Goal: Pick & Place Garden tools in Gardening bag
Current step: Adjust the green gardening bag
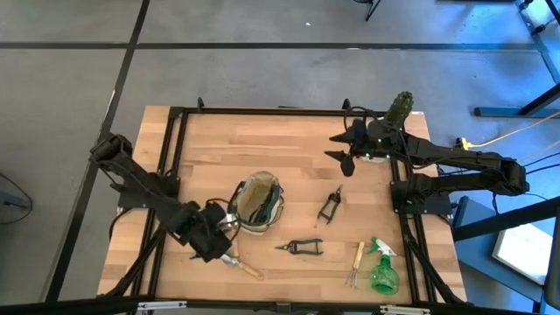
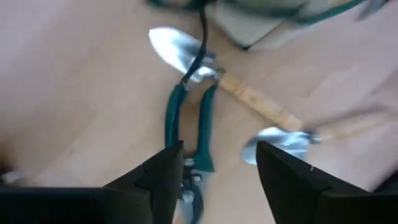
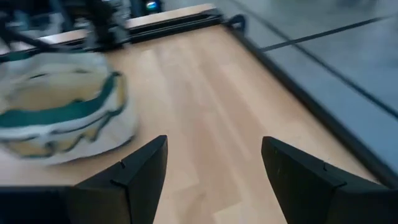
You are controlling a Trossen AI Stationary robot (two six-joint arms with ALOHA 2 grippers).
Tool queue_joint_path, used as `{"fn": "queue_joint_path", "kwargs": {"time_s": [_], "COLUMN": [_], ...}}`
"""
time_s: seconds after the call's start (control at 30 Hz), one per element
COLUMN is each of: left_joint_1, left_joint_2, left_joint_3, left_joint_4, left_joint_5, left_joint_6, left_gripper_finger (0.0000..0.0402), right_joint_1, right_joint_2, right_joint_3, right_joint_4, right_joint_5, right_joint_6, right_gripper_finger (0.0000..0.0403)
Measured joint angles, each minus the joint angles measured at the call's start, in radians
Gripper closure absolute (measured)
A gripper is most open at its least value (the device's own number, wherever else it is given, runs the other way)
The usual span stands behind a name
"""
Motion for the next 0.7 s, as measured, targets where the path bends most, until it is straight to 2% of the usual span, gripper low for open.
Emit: {"fn": "queue_joint_path", "kwargs": {"time_s": [0.13, 0.23, 0.3, 0.47, 0.7], "left_joint_1": [-0.002, 0.019, 0.040, 0.096, 0.165], "left_joint_2": [0.001, 0.001, 0.001, 0.001, 0.003], "left_joint_3": [-0.190, -0.298, -0.341, -0.365, -0.365], "left_joint_4": [0.254, 0.456, 0.535, 0.591, 0.687], "left_joint_5": [-0.009, -0.086, -0.129, -0.141, -0.155], "left_joint_6": [0.015, 0.060, 0.094, 0.166, 0.283], "left_gripper_finger": [0.0244, 0.0267, 0.0280, 0.0301, 0.0311], "right_joint_1": [0.000, 0.000, 0.000, 0.000, 0.000], "right_joint_2": [0.000, 0.000, 0.000, 0.000, 0.000], "right_joint_3": [0.000, 0.000, 0.000, 0.000, 0.000], "right_joint_4": [-0.041, -0.065, -0.073, -0.075, -0.074], "right_joint_5": [-0.073, -0.081, -0.081, -0.083, -0.083], "right_joint_6": [0.002, 0.002, 0.002, 0.002, 0.002], "right_gripper_finger": [0.0139, 0.0139, 0.0139, 0.0139, 0.0139]}}
